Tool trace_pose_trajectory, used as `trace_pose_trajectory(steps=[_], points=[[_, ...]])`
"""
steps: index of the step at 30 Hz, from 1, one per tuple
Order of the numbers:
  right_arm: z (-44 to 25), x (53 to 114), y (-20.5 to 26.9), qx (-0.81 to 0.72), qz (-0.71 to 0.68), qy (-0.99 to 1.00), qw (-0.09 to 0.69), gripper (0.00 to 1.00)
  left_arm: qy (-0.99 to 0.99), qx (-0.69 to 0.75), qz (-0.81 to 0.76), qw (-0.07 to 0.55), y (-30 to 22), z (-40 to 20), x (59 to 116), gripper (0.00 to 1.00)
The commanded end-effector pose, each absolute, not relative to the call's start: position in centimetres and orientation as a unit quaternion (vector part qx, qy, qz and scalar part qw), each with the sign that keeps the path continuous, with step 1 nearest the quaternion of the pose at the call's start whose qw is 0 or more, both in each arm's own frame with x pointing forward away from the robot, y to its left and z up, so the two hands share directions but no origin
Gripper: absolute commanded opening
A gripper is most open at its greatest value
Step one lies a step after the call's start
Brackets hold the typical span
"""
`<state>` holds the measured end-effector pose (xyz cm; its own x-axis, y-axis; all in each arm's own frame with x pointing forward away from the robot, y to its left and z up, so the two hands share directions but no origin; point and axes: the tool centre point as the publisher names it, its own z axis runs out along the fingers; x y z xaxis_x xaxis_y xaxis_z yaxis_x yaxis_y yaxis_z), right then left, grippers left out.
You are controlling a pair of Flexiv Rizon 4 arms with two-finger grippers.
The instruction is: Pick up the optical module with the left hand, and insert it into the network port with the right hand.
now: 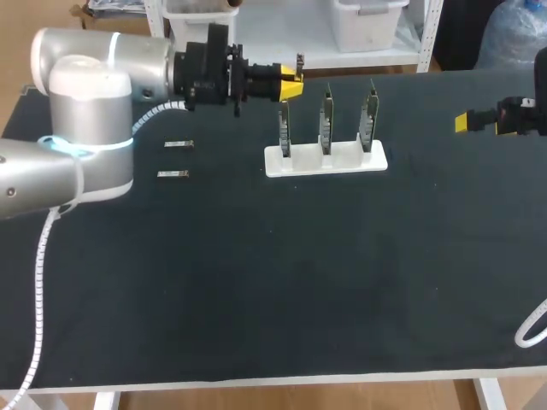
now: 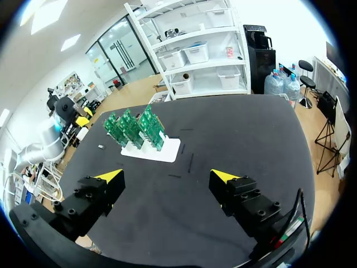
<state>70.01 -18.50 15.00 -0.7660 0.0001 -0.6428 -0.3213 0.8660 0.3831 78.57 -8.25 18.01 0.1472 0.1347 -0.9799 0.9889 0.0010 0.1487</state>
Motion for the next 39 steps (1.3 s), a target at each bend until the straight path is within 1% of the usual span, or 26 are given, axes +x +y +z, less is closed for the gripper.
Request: trace_pose_trajectory(steps=[1,34,39], points=[[15.0,70.0,-18.5,-0.088,0.243,0.908,0.33,1.0,0.499,0.567,-0.418,0.505,-8.1,18.3,78.4,0.0],[15.0,70.0,-18.5,-0.088,0.243,0.908,0.33,1.0,0.494,0.565,-0.426,0.506,-8.1,18.4,78.4,0.0],[17.6,69.4,-16.5,-0.157,0.261,0.874,0.379,1.0,0.494,0.565,-0.426,0.506,-8.1,18.4,78.4,0.0]])
